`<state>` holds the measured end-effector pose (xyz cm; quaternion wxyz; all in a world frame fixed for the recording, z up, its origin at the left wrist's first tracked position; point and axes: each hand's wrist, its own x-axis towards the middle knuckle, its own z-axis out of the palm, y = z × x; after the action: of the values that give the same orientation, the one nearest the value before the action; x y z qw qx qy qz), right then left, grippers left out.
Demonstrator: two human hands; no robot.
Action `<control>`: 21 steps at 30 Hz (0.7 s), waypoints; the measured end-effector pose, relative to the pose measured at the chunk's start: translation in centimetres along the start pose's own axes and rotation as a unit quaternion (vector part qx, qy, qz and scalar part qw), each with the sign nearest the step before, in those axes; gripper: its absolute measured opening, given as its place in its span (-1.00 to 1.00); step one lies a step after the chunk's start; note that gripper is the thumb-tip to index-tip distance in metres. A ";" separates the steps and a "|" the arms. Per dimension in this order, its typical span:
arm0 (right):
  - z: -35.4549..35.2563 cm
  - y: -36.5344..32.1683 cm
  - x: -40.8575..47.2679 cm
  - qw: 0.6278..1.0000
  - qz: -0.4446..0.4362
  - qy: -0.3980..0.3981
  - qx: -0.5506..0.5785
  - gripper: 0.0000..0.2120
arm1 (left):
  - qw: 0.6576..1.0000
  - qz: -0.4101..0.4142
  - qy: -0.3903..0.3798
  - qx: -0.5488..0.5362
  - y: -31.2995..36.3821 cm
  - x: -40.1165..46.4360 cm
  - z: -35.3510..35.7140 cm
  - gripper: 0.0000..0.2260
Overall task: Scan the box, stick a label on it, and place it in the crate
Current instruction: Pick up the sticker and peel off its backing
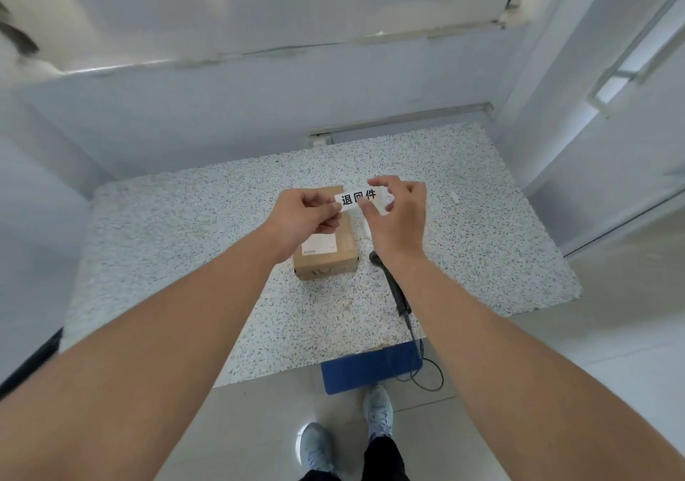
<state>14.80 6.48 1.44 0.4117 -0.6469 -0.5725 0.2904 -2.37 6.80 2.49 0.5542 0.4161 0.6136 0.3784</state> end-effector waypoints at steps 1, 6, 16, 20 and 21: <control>0.0 -0.8 -0.3 1.000 -0.028 -0.012 0.000 -0.78 | 1.000 0.008 -0.001 -0.012 0.3 -0.4 -0.5 -0.90; 0.3 -3.9 -1.9 0.993 -0.100 -0.058 0.026 -0.84 | 0.995 0.033 -0.036 -0.083 1.3 -2.4 -2.9 -0.87; -0.1 -8.6 -3.6 0.989 -0.087 -0.066 0.102 -0.84 | 0.985 0.075 -0.089 -0.129 3.8 -5.3 -6.1 -0.80; -0.5 -9.6 -4.1 0.986 -0.103 -0.069 0.108 -0.85 | 0.982 0.086 -0.097 -0.140 4.3 -6.1 -6.8 -0.75; -0.5 -9.8 -4.3 0.986 -0.108 -0.068 0.107 -0.85 | 0.981 0.086 -0.098 -0.141 4.4 -6.2 -7.0 -0.75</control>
<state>9.58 2.25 9.75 0.4680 -0.5121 -0.6312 0.3469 -8.66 2.61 9.49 0.6299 0.4203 0.4588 0.4647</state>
